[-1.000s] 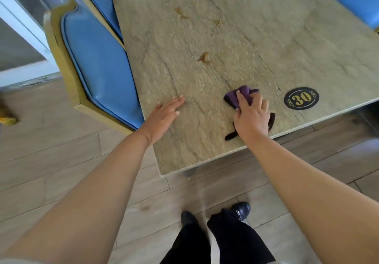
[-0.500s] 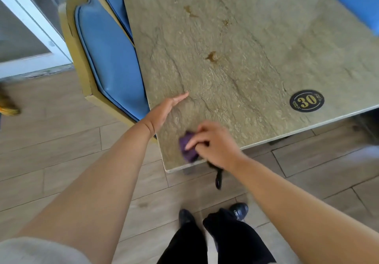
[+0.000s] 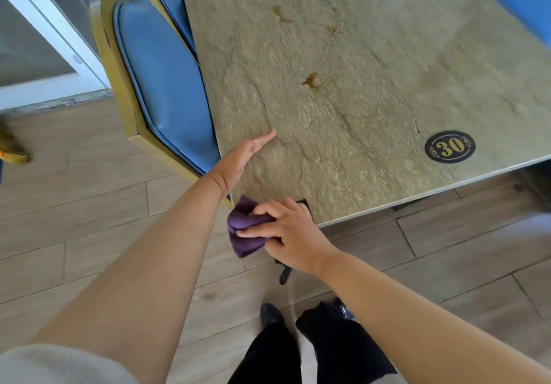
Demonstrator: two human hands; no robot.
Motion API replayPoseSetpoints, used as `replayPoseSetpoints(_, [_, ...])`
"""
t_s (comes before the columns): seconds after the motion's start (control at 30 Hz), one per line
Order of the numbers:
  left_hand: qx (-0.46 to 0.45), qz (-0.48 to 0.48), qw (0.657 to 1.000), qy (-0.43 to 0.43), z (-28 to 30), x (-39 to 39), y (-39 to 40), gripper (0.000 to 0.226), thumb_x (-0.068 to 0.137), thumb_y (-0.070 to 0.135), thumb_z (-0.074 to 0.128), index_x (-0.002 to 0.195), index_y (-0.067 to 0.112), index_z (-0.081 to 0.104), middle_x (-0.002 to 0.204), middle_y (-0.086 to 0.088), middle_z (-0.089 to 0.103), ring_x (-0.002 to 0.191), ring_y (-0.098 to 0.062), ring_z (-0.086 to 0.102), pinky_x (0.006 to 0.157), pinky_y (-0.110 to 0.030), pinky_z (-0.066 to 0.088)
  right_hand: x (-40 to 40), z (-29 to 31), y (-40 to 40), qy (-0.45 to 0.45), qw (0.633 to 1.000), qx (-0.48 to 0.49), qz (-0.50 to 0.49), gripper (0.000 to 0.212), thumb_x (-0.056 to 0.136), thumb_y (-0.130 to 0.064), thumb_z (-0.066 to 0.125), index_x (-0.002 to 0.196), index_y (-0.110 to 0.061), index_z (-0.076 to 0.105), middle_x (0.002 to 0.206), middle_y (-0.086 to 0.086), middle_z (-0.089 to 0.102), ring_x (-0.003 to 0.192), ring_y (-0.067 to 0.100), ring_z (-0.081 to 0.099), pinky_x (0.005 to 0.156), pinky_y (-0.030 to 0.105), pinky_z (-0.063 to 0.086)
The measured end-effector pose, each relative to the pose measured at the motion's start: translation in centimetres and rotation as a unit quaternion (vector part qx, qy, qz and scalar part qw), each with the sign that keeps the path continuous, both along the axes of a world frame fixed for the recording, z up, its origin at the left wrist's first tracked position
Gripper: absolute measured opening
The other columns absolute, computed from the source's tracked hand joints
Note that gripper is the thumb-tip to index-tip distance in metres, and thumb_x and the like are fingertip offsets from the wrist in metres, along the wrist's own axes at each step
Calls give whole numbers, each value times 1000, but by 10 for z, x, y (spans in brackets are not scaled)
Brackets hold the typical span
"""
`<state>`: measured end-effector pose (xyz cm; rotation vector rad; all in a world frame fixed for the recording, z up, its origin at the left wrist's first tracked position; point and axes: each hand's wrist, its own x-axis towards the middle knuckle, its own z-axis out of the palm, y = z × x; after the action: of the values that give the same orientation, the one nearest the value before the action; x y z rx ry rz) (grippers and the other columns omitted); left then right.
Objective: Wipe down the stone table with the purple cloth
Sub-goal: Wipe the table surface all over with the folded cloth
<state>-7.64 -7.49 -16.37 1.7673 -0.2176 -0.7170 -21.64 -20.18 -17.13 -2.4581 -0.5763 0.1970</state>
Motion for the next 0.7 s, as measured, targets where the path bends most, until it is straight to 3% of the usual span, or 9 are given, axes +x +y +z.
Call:
replayPoseSetpoints(0.1, [-5, -3, 1000, 8, 1, 0, 1, 52, 102, 30, 13, 148, 22, 35, 157, 5, 26, 146, -8, 16, 120, -31, 3, 22, 2, -47, 13, 993, -5, -119, 43, 85, -19, 48, 106, -52, 66, 127, -26, 52, 112, 11, 34, 98, 36, 21])
replayPoseSetpoints(0.17, [-14, 4, 1000, 23, 4, -2, 0, 61, 94, 48, 27, 148, 22, 35, 156, 6, 26, 145, -8, 19, 119, -30, 9, 44, -2, -84, -34, 962, -106, -249, 46, 86, -28, 43, 124, -52, 53, 140, -16, 43, 129, 18, 29, 109, 43, 16])
replayPoseSetpoints(0.23, [-16, 9, 1000, 1, 4, -4, -2, 58, 96, 44, 30, 148, 20, 34, 156, 6, 26, 145, -9, 19, 116, -25, 13, 66, -4, -101, -3, 918, -207, -338, 54, 90, -34, 35, 142, -45, 31, 156, -2, 20, 145, 25, 5, 116, 56, -3])
replayPoseSetpoints(0.3, [-15, 23, 999, -28, 3, -6, -1, 50, 102, 34, 25, 149, 19, 32, 158, 6, 22, 146, -8, 16, 117, -25, 11, 81, -3, -86, 36, 902, -230, -363, 59, 93, -35, 28, 150, -32, 13, 161, 2, -7, 146, 25, -17, 114, 56, -12])
replayPoseSetpoints(0.4, [-32, 65, 996, -41, -3, -4, 1, 48, 103, 33, 23, 149, 24, 32, 160, 7, 19, 147, -6, 11, 121, -31, 7, 75, 2, -32, 0, 941, -222, -255, 62, 94, -34, 26, 152, -24, 7, 160, 4, -9, 146, 24, -15, 118, 54, 0])
replayPoseSetpoints(0.53, [-61, 127, 990, -11, -1, -1, -7, 50, 98, 51, 30, 143, 35, 42, 153, 18, 31, 137, 5, 24, 116, -26, 13, 31, -4, 1, -83, 982, -171, -4, 48, 94, -35, 38, 142, -28, 39, 157, -1, 24, 147, 19, 11, 118, 51, 14])
replayPoseSetpoints(0.63, [49, 95, 990, -96, 0, 20, -7, 56, 95, 61, 30, 143, 35, 41, 156, 13, 29, 144, -1, 16, 120, -33, 9, 44, -11, -32, -106, 975, -182, 75, 47, 97, -34, 39, 143, -37, 34, 155, -7, 29, 146, 14, 16, 119, 48, 7])
replayPoseSetpoints(0.7, [138, 51, 976, -163, -2, 44, -6, 56, 97, 59, 31, 146, 33, 37, 158, 11, 20, 147, -4, 1, 121, -36, -3, 68, -11, -53, -99, 972, -215, 17, 50, 97, -35, 35, 146, -38, 27, 156, -4, 26, 146, 16, 16, 119, 50, 4])
